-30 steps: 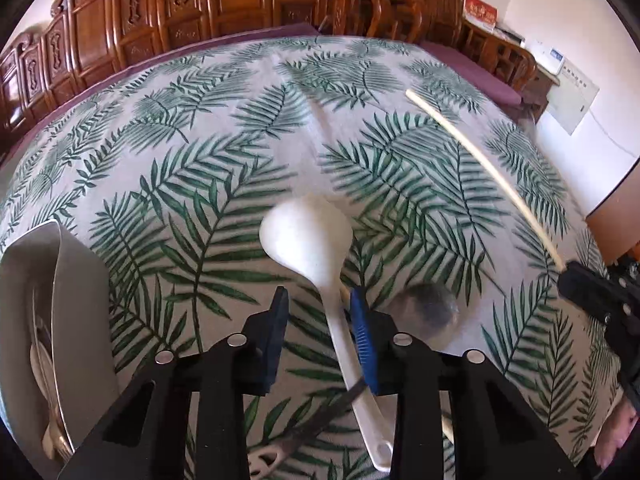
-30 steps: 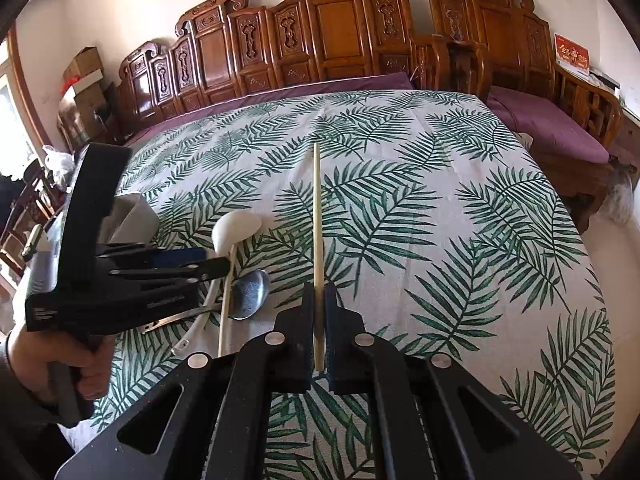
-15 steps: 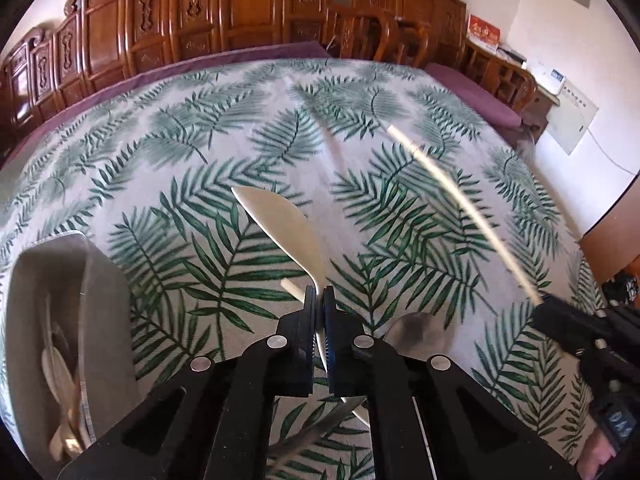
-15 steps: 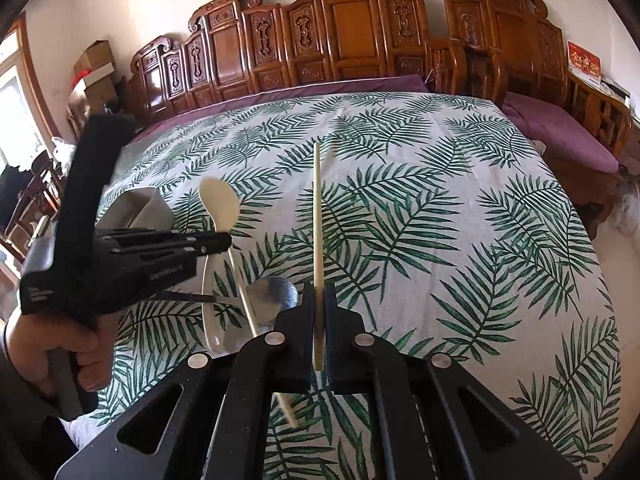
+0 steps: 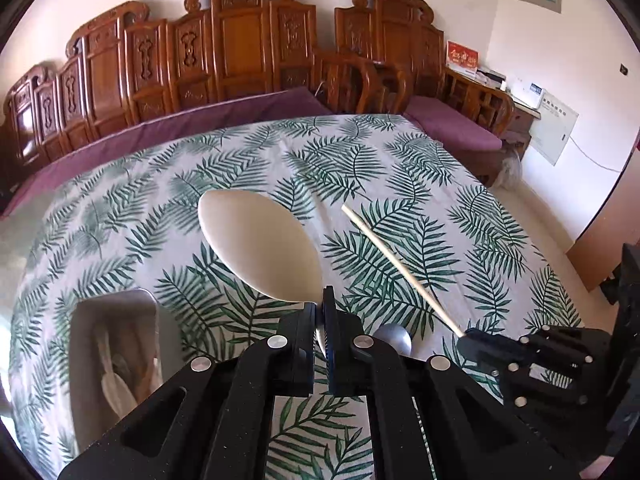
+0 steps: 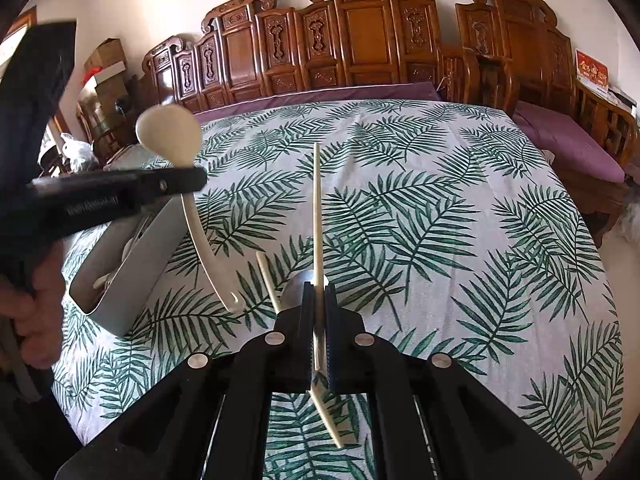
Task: Organize utensils
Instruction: 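Carry the white spoon over the grey tray with the left tool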
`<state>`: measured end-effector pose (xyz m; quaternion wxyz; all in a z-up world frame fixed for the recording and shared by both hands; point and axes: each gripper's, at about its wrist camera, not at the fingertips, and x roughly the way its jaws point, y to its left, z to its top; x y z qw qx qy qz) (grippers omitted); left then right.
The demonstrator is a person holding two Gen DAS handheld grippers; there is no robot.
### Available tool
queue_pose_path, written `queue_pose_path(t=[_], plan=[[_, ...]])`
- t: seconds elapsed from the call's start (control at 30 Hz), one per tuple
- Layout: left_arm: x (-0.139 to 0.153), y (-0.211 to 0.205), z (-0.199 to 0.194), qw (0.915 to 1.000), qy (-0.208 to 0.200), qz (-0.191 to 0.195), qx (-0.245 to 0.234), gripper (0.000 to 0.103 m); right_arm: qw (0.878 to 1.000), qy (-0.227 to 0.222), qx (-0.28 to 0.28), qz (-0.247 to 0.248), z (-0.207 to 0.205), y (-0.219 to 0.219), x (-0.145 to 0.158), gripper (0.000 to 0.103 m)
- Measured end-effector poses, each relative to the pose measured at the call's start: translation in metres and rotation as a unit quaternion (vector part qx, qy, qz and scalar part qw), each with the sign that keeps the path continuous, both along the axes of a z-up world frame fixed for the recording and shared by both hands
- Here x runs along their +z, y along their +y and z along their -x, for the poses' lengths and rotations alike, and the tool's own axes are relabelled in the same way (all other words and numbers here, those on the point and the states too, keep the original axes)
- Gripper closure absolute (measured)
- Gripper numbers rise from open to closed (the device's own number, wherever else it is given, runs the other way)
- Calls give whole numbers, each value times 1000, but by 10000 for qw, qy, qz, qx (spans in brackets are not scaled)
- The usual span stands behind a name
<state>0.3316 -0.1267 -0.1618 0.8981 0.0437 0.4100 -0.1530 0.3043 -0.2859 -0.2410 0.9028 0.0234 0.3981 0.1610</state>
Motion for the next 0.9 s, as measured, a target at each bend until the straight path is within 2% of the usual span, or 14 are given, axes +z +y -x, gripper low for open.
queue_pose_path(t=[0.37, 0.9], plan=[[18, 34, 19, 9994, -18, -311, 124, 100, 9995, -178, 253, 37, 14, 28, 12, 97], [27, 119, 35, 9956, 59, -713, 598, 100, 9967, -277, 743, 162, 26, 82, 17, 97]])
